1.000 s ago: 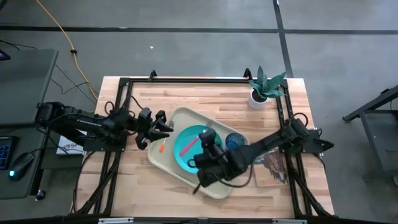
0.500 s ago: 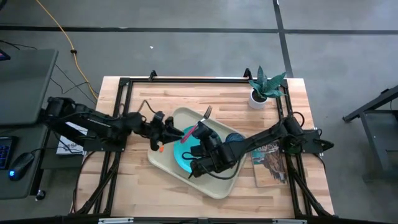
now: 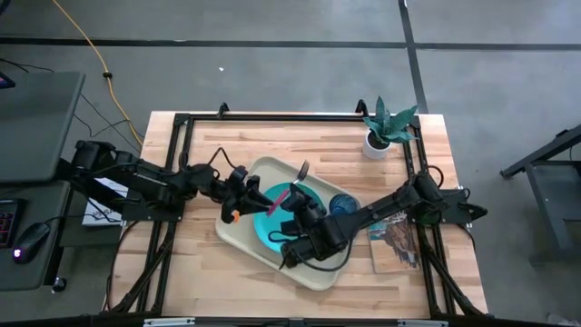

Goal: Pick and place plate/cup/fork/spoon on tray
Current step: Put the pink fork on the gray serving tray between the orange spoon and blue plate

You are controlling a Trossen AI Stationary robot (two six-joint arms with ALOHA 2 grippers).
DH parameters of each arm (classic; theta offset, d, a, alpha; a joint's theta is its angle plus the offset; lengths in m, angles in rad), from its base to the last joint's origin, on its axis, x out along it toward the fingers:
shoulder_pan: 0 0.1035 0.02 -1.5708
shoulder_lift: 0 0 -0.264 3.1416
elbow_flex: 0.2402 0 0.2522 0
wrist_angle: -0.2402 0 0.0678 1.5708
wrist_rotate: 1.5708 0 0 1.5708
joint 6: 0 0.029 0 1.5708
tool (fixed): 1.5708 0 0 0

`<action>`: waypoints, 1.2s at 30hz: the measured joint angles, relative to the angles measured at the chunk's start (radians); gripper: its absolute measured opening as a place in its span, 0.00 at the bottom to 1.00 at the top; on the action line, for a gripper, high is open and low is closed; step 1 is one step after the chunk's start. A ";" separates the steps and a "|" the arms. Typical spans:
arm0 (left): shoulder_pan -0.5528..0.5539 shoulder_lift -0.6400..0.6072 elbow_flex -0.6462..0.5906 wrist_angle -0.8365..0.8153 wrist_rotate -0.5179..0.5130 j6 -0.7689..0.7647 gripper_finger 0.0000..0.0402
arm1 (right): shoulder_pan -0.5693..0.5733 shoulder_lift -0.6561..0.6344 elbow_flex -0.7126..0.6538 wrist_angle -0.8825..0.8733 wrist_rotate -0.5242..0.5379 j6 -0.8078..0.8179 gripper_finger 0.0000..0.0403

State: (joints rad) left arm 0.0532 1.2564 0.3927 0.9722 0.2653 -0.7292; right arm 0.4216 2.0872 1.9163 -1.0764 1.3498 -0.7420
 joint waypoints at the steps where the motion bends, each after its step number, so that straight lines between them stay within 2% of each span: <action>1: 0.000 0.000 0.000 0.000 -0.001 0.001 0.32 | 0.006 0.000 0.000 -0.001 -0.001 0.001 0.00; 7: -0.001 0.000 0.000 -0.011 -0.015 0.008 0.32 | 0.028 0.000 0.000 0.005 0.017 -0.010 0.00; 12: -0.024 0.000 0.000 -0.032 -0.024 0.039 0.32 | 0.003 0.000 0.000 0.028 0.015 -0.028 0.00; 16: -0.029 0.000 0.000 -0.073 -0.066 0.051 0.32 | -0.003 0.000 0.000 0.111 0.002 -0.106 0.00; 21: -0.029 0.000 0.000 -0.072 -0.060 0.051 0.32 | 0.003 0.000 0.000 0.203 0.010 -0.202 0.00; 36: -0.024 0.000 0.000 -0.048 -0.072 0.052 0.32 | 0.078 0.000 0.001 0.158 0.067 -0.201 0.00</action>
State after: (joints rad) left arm 0.0288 1.2564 0.3927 0.9241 0.1931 -0.6769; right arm 0.4998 2.0872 1.9171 -0.9187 1.4166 -0.9433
